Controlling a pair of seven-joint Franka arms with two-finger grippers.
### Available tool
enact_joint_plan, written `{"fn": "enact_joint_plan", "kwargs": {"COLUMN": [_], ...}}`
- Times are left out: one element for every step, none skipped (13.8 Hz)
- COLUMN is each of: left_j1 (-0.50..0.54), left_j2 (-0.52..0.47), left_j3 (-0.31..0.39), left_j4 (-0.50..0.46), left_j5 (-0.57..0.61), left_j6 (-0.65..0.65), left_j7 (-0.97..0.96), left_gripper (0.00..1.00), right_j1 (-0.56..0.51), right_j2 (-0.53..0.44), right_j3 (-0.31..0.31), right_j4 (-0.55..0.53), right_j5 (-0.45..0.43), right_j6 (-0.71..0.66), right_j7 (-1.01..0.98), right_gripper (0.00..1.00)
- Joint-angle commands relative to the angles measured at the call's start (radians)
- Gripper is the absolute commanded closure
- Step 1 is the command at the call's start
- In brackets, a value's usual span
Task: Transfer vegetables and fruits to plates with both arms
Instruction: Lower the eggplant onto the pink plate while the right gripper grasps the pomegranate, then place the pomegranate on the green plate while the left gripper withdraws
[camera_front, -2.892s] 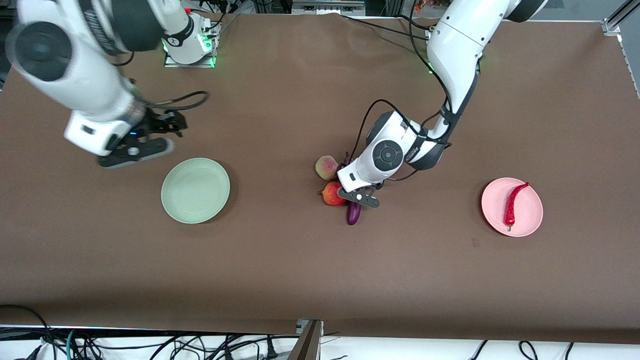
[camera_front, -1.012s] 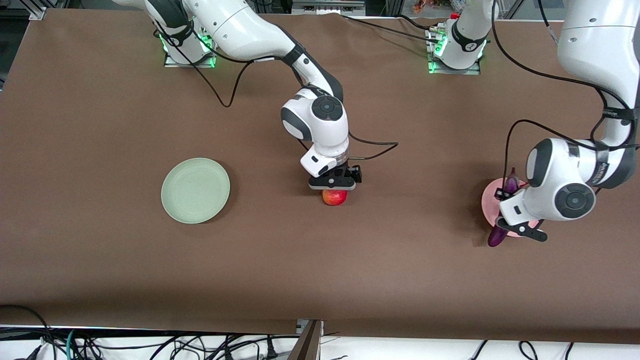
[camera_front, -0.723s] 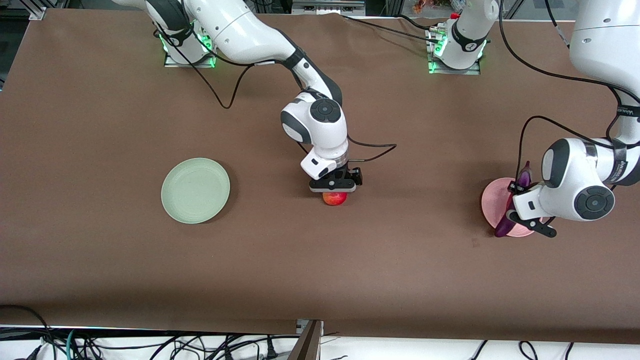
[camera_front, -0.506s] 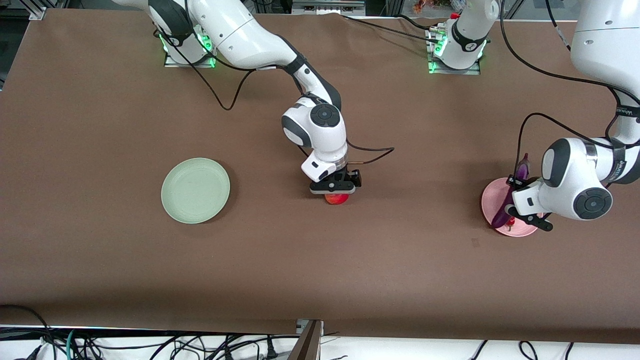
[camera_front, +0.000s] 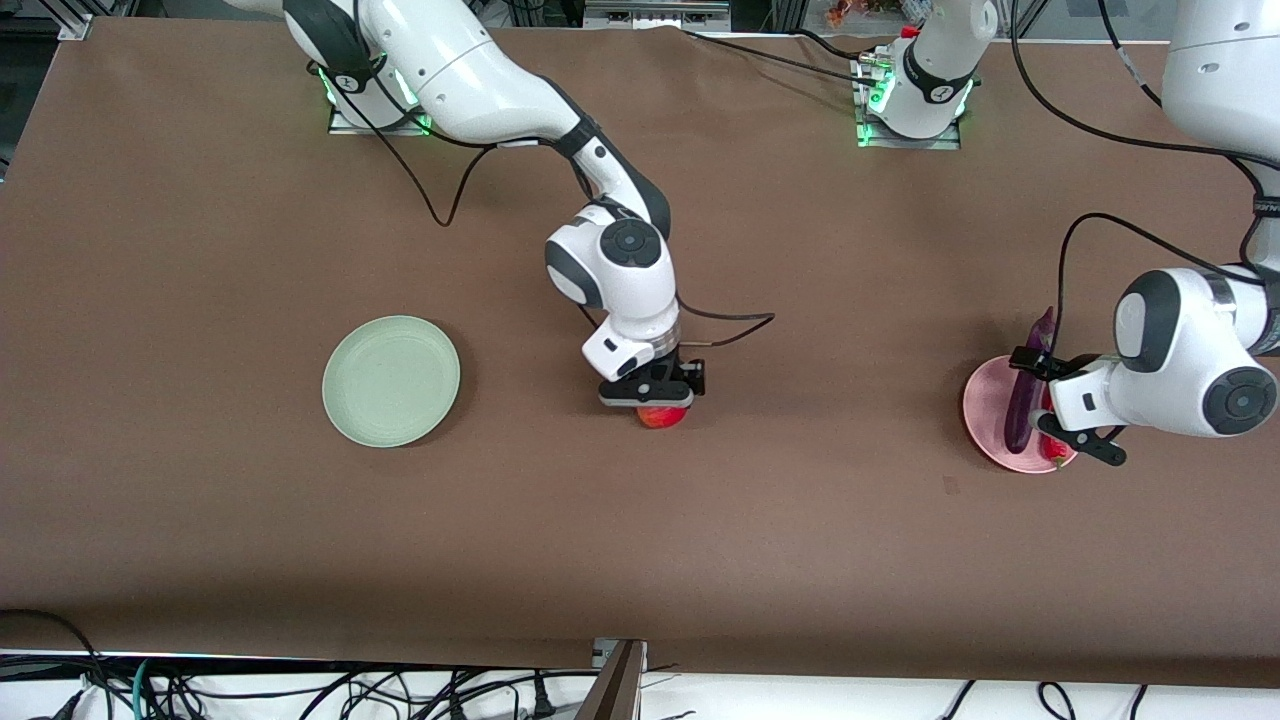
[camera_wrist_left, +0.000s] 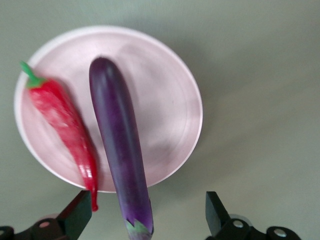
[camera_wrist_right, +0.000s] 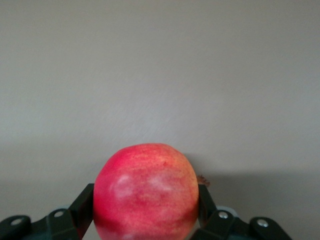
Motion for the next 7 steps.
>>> {"fn": "enact_joint_plan", "kwargs": {"left_j1": [0.0,0.0,0.0,0.0,-0.005,-0.008,-0.009], "left_j2": [-0.089,-0.106,-0.125,-0.138,-0.16,-0.174,-0.184], "left_j3": [-0.057,-0.08,-0.109,-0.141,-0.169,-0.189,-0.209], "left_j4": [0.06,0.078,0.098,0.119,0.145,0.173,0.196], "left_j5": [-0.02,-0.02,-0.02,-0.012,-0.003,-0.002,0.002], "left_j6": [-0.056,-0.076,-0.098,-0.122,-0.164,-0.213,-0.257], "left_j7": [0.011,0.007,-0.009,-0.055,-0.112,-0.165,-0.219], "left_gripper": [0.0,0.0,0.0,0.0,0.0,0.0,0.0], "right_j1": [-0.1,-0.121,-0.159,-0.199,-0.244,-0.279,-0.319], "right_j2": [-0.094,-0.14,-0.191,-0.235,-0.274,-0.313,-0.355], "right_j3": [0.035,0.031,0.028,0.028,0.028,0.026,0.016], "right_j4": [-0.022,-0.063,-0.114,-0.166,-0.217,-0.27,-0.338], "right_j5": [0.062,0.083,0.099,0.102,0.102,0.102,0.102], "right_j6": [-0.139,-0.199,-0.241,-0.271,-0.291,-0.307,-0.312], "right_j7": [-0.211,-0.316,-0.407,-0.475,-0.55,-0.639,-0.725], "right_gripper": [0.88,0.88,0.87,0.86,0.86,0.85,0.85]}}
